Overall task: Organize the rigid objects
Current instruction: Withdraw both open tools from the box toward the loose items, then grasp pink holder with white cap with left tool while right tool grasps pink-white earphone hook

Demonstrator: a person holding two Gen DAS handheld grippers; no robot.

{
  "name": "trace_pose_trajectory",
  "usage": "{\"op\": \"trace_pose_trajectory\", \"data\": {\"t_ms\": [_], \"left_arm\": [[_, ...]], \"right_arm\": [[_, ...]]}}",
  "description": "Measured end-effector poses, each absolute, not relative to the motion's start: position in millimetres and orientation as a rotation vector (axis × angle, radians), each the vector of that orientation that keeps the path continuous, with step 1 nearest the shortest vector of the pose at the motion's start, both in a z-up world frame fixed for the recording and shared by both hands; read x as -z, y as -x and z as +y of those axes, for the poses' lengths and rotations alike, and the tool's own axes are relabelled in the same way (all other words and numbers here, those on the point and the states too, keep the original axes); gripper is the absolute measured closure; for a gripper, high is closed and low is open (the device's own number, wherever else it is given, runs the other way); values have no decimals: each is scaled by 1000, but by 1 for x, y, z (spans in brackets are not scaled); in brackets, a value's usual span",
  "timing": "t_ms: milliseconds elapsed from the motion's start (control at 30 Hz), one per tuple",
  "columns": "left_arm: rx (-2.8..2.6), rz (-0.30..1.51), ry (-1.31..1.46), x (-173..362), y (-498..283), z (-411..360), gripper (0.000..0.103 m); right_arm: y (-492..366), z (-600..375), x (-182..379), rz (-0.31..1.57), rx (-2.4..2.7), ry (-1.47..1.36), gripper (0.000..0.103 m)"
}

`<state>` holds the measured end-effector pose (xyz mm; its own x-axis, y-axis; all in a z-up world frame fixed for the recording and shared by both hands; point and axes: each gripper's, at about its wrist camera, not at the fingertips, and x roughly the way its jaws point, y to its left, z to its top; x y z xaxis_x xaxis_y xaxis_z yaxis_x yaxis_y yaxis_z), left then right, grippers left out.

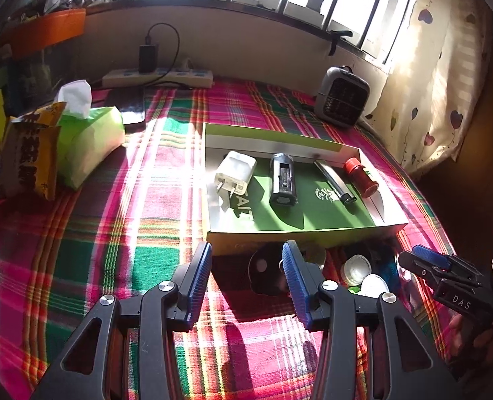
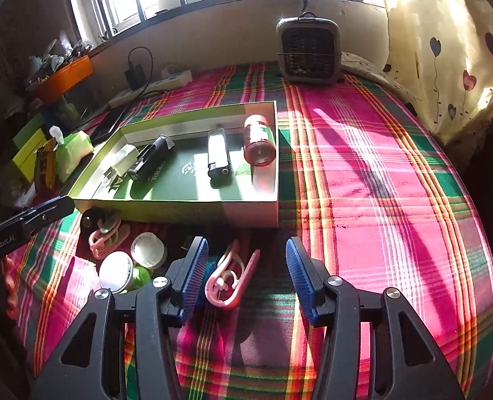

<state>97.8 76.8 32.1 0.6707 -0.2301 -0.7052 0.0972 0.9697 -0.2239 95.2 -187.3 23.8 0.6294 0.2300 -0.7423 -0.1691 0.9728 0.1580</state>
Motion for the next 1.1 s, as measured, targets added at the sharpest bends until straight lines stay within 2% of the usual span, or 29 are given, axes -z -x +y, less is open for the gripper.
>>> {"op": "trace_pose_trajectory", "data": {"t_ms": [767, 1100], "left_arm": [[259, 870, 156, -15, -92, 63, 59], [298, 871, 134, -18, -85, 47, 60]], "right_arm": [[-83, -191, -12, 893, -204, -94, 51], [-91, -183, -9, 906, -173, 4, 51]]}}
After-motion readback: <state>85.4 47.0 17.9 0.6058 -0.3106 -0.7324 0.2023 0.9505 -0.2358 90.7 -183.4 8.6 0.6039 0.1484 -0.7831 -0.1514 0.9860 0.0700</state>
